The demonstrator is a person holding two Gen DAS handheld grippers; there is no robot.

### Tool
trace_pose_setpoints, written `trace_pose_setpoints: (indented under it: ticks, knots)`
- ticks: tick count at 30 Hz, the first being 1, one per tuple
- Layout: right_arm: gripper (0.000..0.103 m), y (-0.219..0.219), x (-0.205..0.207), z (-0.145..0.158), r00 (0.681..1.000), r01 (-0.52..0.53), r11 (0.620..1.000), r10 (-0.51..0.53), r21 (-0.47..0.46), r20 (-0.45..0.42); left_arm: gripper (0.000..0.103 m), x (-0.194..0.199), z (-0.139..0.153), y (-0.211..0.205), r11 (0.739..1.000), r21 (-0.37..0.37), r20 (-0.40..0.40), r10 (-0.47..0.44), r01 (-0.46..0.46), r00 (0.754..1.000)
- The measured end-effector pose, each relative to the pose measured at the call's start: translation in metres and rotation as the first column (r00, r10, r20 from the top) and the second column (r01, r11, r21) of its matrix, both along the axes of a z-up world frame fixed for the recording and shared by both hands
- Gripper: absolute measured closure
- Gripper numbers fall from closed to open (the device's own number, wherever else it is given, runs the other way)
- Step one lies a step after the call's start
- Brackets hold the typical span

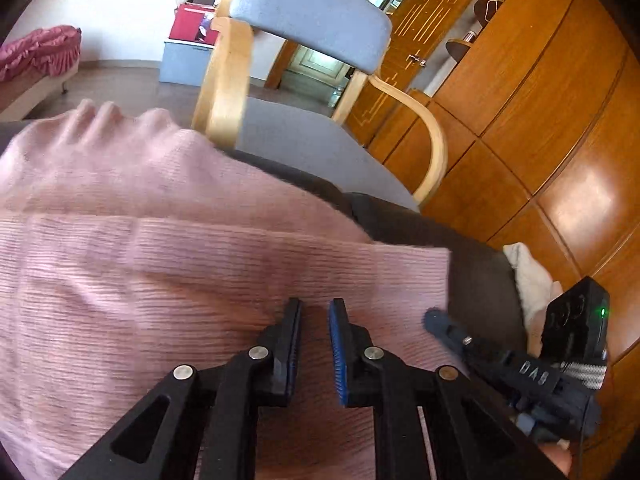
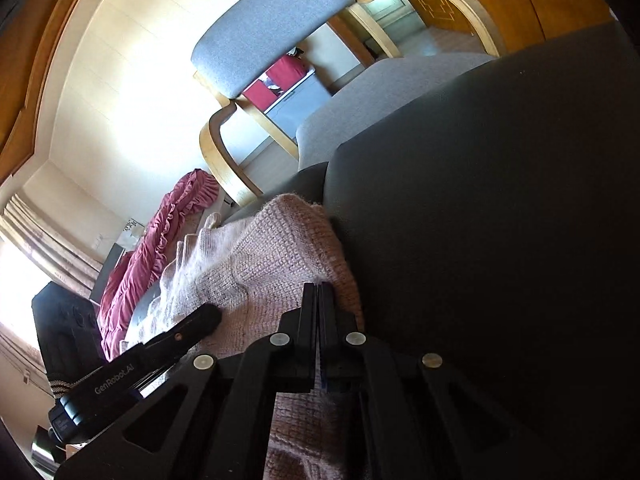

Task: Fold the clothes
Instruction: 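Press the folded sweater flat with the left tool while the right tool holds the cuff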

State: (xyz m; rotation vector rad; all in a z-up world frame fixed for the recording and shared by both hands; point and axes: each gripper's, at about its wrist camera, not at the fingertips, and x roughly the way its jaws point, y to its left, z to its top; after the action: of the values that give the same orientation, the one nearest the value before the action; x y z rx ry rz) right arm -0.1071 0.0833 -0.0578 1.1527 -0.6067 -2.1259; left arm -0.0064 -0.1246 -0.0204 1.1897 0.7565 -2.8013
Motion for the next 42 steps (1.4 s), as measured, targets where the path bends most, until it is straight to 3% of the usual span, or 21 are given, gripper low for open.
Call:
trace_pose_setpoints:
  ticks: [5,7,10,18,20,21,23,27,30,32,33,42]
  knots:
    - [0.103,0.002,0.004,-0.002,1.000,-0.003,1.000,0.003,0.007,-0.003,0.091,0.030,-0.001,-0.042,0.998,0.009,-0.010,0.063,-0.063,0.998]
    - [0.103,0.004,0.005,-0.002,1.000,-0.004,1.000,0.004,0.007,-0.003,0.091,0.044,0.002,-0.059,0.993,-0.015,-0.002,0.120,-0.120,0.993]
    - [0.103,0.004,0.006,-0.002,1.000,-0.004,1.000,0.004,0.008,-0.003,0.091,0.067,-0.003,-0.094,0.977,0.007,0.015,0.211,-0.211,0.977]
    - [0.103,0.002,0.006,-0.001,1.000,-0.007,1.000,0.007,0.015,-0.006,0.093,0.125,-0.014,-0.173,0.904,0.178,-0.014,0.396,-0.388,0.918]
    - [0.103,0.002,0.006,-0.002,1.000,-0.008,1.000,0.008,0.017,-0.007,0.091,0.133,-0.013,-0.182,0.861,0.190,0.014,0.479,-0.472,0.878]
    - [0.103,0.002,0.006,-0.002,1.000,-0.008,1.000,0.008,0.017,-0.007,0.091,0.130,-0.011,-0.179,0.856,0.197,0.012,0.486,-0.478,0.874]
    - [0.103,0.001,0.006,-0.002,1.000,-0.008,1.000,0.008,0.019,-0.008,0.090,0.122,-0.005,-0.171,0.858,0.214,-0.002,0.478,-0.467,0.878]
    - [0.103,0.000,0.006,-0.002,1.000,-0.010,1.000,0.010,0.014,-0.007,0.088,0.070,0.012,-0.110,0.957,0.121,-0.046,0.272,-0.265,0.961]
    - [0.103,0.002,0.005,-0.003,1.000,-0.012,1.000,0.012,0.004,-0.002,0.088,0.033,0.018,-0.067,0.994,0.043,-0.054,0.103,-0.100,0.993]
    - [0.103,0.002,0.005,-0.004,1.000,-0.013,1.000,0.013,-0.001,0.000,0.088,0.009,0.013,-0.051,0.999,-0.010,-0.016,0.045,-0.045,0.999]
    - [0.103,0.002,0.005,-0.004,1.000,-0.013,1.000,0.013,-0.003,0.001,0.088,0.006,0.009,-0.056,0.999,-0.002,-0.008,0.045,-0.045,0.999]
    - [0.103,-0.001,0.005,-0.005,1.000,-0.029,1.000,0.029,0.001,0.006,0.091,0.029,-0.010,-0.138,0.973,0.191,-0.017,0.137,-0.132,0.990]
